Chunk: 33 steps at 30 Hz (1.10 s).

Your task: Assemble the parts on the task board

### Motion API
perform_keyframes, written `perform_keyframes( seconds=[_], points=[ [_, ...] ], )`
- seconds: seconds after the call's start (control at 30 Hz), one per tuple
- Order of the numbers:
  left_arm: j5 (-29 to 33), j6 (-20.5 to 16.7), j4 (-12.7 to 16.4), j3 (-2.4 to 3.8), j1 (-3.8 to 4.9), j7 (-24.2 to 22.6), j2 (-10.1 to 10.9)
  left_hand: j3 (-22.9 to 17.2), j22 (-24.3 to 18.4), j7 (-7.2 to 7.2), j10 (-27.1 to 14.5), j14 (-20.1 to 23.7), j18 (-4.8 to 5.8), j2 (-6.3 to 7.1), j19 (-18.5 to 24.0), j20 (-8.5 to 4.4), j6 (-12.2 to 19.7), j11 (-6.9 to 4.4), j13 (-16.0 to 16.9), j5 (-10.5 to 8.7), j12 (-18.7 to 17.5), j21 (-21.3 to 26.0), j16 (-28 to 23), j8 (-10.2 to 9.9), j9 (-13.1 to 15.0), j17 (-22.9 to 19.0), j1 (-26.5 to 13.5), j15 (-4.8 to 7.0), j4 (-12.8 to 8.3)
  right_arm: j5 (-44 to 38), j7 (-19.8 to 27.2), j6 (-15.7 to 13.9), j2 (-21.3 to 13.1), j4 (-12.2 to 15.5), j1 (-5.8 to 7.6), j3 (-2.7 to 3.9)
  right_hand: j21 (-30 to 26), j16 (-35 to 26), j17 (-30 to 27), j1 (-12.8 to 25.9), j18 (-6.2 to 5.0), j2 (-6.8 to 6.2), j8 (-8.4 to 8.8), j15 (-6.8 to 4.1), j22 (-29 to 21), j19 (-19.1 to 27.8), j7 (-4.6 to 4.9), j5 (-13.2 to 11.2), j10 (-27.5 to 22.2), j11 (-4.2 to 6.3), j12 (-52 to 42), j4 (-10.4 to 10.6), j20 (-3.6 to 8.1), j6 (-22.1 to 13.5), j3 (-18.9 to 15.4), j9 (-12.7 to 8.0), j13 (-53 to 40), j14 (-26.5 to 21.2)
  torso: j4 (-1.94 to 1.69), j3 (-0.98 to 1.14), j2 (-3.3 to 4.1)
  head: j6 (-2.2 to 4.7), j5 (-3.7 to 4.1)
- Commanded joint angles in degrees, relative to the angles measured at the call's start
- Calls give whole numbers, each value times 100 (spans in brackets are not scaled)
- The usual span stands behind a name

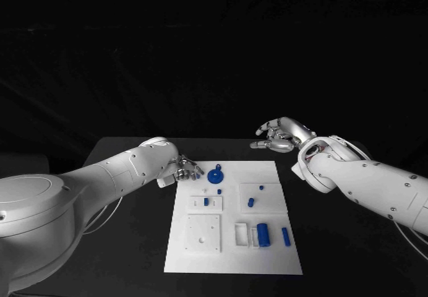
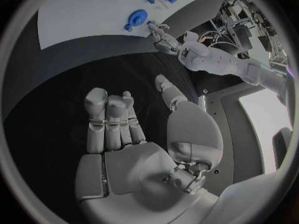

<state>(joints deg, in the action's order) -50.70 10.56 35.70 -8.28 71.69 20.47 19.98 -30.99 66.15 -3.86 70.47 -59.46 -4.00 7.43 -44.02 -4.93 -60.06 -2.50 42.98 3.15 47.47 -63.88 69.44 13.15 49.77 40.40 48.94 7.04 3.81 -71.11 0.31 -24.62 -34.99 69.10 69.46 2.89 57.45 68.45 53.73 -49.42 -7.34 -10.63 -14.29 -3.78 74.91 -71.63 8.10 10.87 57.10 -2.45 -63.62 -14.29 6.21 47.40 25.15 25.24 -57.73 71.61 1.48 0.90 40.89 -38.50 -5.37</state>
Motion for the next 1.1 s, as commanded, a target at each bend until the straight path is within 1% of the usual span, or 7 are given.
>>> perform_keyframes(
  seconds=[0.03, 0.27, 0.4, 0.53, 0.73, 0.93, 1.1],
  points=[
    [48, 70, -8, 1, -2, -74, -14, 9, -10, 9, -34, 47, 83, -83, 41, -739, 50, -2, 5, -36, -37, -18, 41, 34, -7, -10, 4, -7, -62, -11, 31, 57, 1, 15, -1, 3, -35, -23, -10, -2, -766, 51, -25, 3, 25, 9, 108, 15, -12, -17, -12, 14, 22, -64, -5, 3, 9, -28, -2, 2, 2, 5, 9],
    [48, 61, -8, 0, -6, -103, -28, 21, -16, 8, -36, 53, 84, -215, 53, -735, 53, -1, 6, -35, -36, -25, 52, 44, -19, -22, 47, -9, -165, -11, 30, 61, 2, 14, -1, 3, -35, -23, -10, -1, -766, 53, -25, 3, 26, 8, 108, 14, -12, -17, -14, 15, 22, -64, -6, 3, 11, -27, -4, 0, 0, -7, 9],
    [67, 21, -8, 1, -7, -135, -35, 16, -19, 7, -36, 56, 86, -324, 60, -733, 57, 1, 6, -35, -34, -31, 59, 49, -27, -28, 83, -10, -243, -11, 26, 65, 6, 10, -1, 3, -36, -23, -10, -1, -766, 54, -25, 2, 26, 8, 108, 14, -12, -17, -15, 16, 22, -64, -6, 3, 12, -27, 2, 3, -1, -6, 3],
    [141, -66, -30, 2, -8, -154, -39, -4, -23, -5, -39, 60, 84, -422, 69, -733, 118, 9, 5, -32, -34, -36, 65, 21, -53, -39, 149, -10, -367, -11, 23, 72, 8, 6, -1, 3, -36, -23, -10, 0, -766, 55, -26, 2, 26, 7, 108, 14, -11, -17, -16, 18, 22, -64, -6, 3, 13, -27, 4, 0, -1, -8, 7],
    [197, -91, -35, 2, -8, -173, -25, -15, -30, -20, -50, 70, 92, -483, 79, -727, 137, 25, -2, -31, -44, -39, 64, 11, -80, -54, 183, -15, -483, -11, 20, 79, 14, -4, -1, 3, -36, -22, -10, 2, -766, 57, -26, 2, 27, 6, 108, 14, -11, -17, -17, 20, 22, -64, -6, 2, 15, -26, -5, 2, 0, -9, 12],
    [201, -107, -42, 3, -7, -161, -13, -2, -35, -24, -58, 71, 98, -446, 83, -722, 140, 29, -8, -32, -52, -42, 67, 9, -95, -62, 174, -19, -546, -11, 20, 82, 24, -17, -1, 3, -37, -23, -10, 2, -766, 57, -26, 2, 27, 6, 108, 14, -11, -17, -19, 21, 22, -64, -6, 2, 17, -26, -6, 1, 2, -11, 11],
    [201, -101, -56, 3, -7, -152, -14, 42, -47, -23, -55, 63, 104, -267, 74, -721, 135, 28, -13, -33, -54, -46, 78, 12, -116, -72, 80, -20, -554, -11, 21, 78, 23, -20, -1, 3, -37, -23, -10, 2, -766, 56, -25, 2, 28, 6, 108, 14, -11, -17, -19, 22, 22, -65, -7, 2, 18, -26, 0, 1, 0, -7, 9]
  ],
)
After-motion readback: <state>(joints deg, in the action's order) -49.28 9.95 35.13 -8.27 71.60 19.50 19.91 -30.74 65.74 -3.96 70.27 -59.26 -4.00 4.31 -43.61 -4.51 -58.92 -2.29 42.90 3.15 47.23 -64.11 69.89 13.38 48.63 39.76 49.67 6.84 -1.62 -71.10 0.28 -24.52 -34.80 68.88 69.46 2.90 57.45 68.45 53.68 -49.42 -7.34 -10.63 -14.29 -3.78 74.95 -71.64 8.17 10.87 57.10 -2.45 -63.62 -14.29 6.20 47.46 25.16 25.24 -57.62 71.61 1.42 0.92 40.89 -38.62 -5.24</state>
